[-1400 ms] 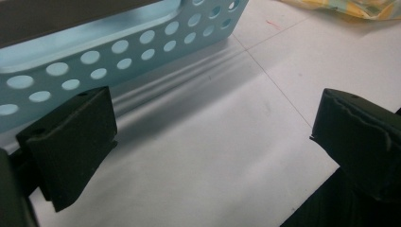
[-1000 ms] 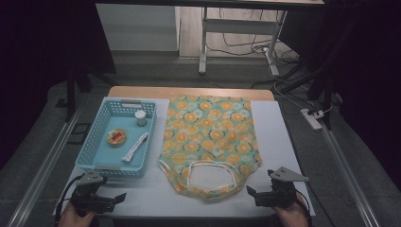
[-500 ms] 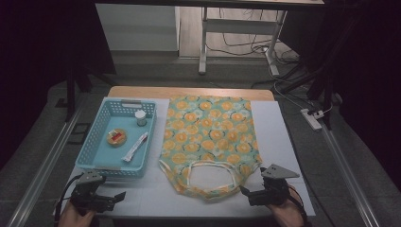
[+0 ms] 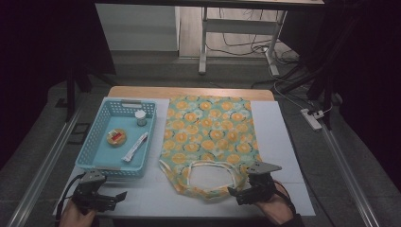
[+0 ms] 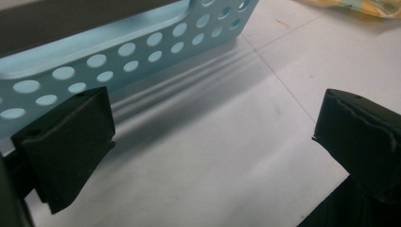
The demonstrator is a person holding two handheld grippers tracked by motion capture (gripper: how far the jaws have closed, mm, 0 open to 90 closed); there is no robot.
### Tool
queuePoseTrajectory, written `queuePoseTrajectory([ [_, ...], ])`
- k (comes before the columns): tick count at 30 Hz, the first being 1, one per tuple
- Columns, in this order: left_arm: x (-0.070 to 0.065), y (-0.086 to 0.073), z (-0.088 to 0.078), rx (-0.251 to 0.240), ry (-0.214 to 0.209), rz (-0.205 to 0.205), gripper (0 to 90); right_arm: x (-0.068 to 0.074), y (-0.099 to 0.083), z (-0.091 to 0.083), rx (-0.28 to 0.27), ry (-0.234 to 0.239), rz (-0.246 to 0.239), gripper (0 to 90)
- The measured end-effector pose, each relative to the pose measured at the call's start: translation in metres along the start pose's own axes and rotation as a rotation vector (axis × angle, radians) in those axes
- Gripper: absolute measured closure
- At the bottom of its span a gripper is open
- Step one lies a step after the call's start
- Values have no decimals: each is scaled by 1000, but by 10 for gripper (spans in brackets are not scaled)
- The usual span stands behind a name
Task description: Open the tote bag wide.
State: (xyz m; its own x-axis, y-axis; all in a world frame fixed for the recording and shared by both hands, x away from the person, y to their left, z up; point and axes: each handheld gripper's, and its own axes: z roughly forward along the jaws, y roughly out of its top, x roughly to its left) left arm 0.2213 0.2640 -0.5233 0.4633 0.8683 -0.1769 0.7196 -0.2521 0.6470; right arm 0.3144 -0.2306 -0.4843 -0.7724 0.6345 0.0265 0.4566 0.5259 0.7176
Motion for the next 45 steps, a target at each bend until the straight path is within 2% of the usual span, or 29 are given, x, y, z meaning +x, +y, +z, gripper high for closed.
queuePoseTrajectory([
  [9, 0, 0, 0, 0, -8, 3, 0, 12, 11, 16, 33, 52, -28, 0],
  [18, 0, 0, 1, 6, -13, 9, 0, 32, 21, 37, 88, 98, -104, 0],
  [19, 0, 0, 1, 8, -14, 11, 0, 36, 21, 42, 103, 118, -125, 44],
  [21, 0, 0, 1, 9, -15, 14, 0, 37, 22, 44, 112, 125, -131, 66],
  [27, -1, 0, 2, 15, -18, 19, 1, 40, 23, 49, 162, 183, -174, 521],
  [30, -1, 0, 2, 17, -16, 21, 1, 40, 25, 48, 169, 210, -190, 730],
  [31, -1, 0, 2, 17, -15, 22, 1, 40, 25, 48, 169, 210, -190, 730],
  [32, -1, 0, 2, 18, -15, 22, 2, 39, 26, 47, 162, 211, -194, 837],
  [33, -1, 0, 2, 18, -15, 22, 2, 38, 28, 45, 156, 214, -190, 872],
  [39, -1, 1, 2, 18, -19, 21, 2, 28, 39, 41, 127, 214, -158, 887],
  [43, 0, 1, 3, 19, -22, 17, 3, 12, 52, 45, 111, 228, -106, 889],
  [45, 0, 1, 3, 18, -23, 15, 3, 5, 59, 47, 108, 220, -98, 889],
])
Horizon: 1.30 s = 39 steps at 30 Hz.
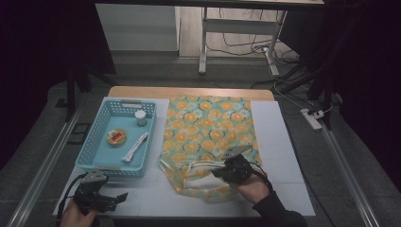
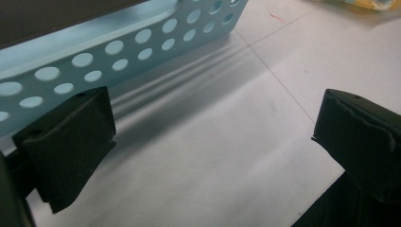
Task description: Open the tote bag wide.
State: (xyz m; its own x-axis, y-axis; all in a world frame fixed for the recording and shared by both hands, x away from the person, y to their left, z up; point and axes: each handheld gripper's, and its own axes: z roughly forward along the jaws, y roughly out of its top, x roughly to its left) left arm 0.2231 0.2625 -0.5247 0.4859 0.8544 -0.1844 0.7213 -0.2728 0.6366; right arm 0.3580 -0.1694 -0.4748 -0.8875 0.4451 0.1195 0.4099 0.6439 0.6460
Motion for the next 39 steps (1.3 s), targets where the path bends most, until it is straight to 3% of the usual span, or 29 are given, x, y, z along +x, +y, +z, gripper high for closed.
queuePoseTrajectory([
  [2, 0, 0, 0, 1, 0, 0, 3, -3, 2, 0, 0, -2, 6, 890],
  [12, 1, 0, 0, 0, -1, -11, 5, -45, 40, 6, -35, -61, 32, 890],
  [21, 2, 0, 0, -3, -2, -17, 6, -71, 68, 13, -68, -102, 48, 890],
  [30, 3, 0, 0, -2, -5, -22, 8, -90, 83, 26, -72, -130, 54, 890],
  [31, 3, 0, 0, -1, -5, -24, 8, -94, 86, 28, -75, -153, 28, 889],
  [33, 3, 0, 0, -1, -5, -26, 9, -99, 89, 31, -77, -166, 21, 890],
  [39, 4, 0, 0, -3, -6, -33, 11, -112, 95, 37, -96, -194, 42, 889],
])
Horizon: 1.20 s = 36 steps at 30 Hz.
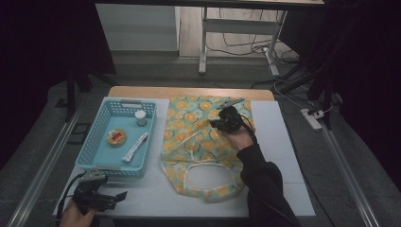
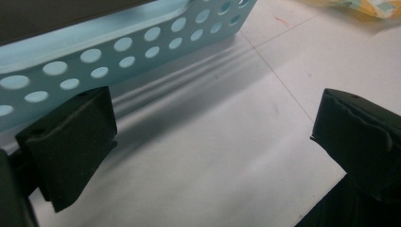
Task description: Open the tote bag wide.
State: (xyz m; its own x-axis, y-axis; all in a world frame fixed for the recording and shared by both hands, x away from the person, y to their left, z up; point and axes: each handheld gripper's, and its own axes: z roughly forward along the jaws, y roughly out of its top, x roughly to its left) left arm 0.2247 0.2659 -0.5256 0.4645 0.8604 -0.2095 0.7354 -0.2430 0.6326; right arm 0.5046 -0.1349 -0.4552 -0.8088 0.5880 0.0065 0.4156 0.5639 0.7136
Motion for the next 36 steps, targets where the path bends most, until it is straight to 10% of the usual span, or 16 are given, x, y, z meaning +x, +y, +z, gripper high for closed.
queuePoseTrajectory([
  [15, 0, 0, 0, 0, 2, -5, 13, -20, -15, 54, 110, -61, 7, 858],
  [25, 1, 0, 0, -3, 0, -9, 13, -19, -11, 31, 52, -48, 57, 349],
  [36, 1, -1, -1, -9, -2, -9, 13, 6, -18, -1, 3, -16, 33, 28],
])
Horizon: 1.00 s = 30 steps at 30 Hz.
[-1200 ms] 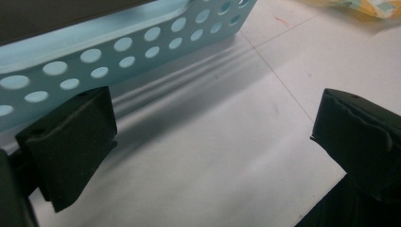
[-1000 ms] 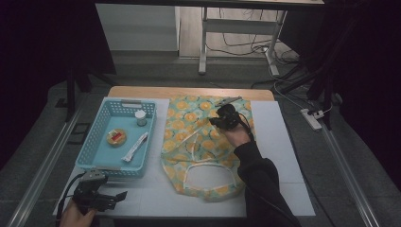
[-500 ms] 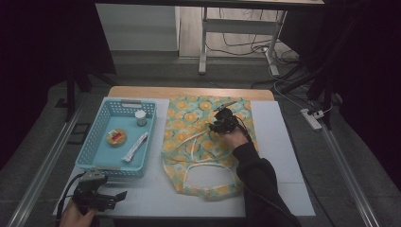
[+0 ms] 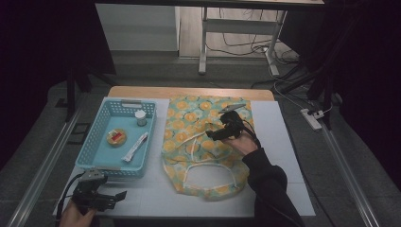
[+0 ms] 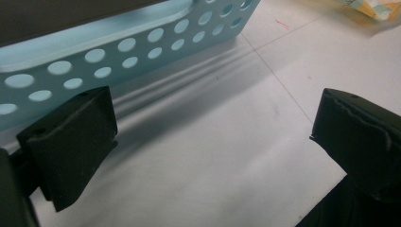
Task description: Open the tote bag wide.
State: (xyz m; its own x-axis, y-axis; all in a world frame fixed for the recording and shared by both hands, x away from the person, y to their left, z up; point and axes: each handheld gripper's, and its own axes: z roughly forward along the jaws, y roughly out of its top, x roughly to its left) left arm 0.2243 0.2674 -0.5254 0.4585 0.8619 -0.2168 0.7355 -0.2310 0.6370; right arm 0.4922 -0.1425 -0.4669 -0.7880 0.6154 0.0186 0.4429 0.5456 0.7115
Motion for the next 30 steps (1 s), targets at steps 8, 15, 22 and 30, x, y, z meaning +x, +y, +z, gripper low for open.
queuePoseTrajectory([
  [8, 0, 0, 0, 0, -1, -4, 13, 28, -12, -12, 10, 60, -51, 0],
  [15, 0, 0, 0, -2, -4, -3, 13, 43, -21, 1, 96, 114, -95, 0],
  [22, 0, 0, -1, -6, -6, 0, 12, 38, -42, 25, 179, 109, -135, 0],
  [30, 0, 0, -1, -7, -5, -2, 13, 42, -51, 32, 191, 96, -190, 109],
])
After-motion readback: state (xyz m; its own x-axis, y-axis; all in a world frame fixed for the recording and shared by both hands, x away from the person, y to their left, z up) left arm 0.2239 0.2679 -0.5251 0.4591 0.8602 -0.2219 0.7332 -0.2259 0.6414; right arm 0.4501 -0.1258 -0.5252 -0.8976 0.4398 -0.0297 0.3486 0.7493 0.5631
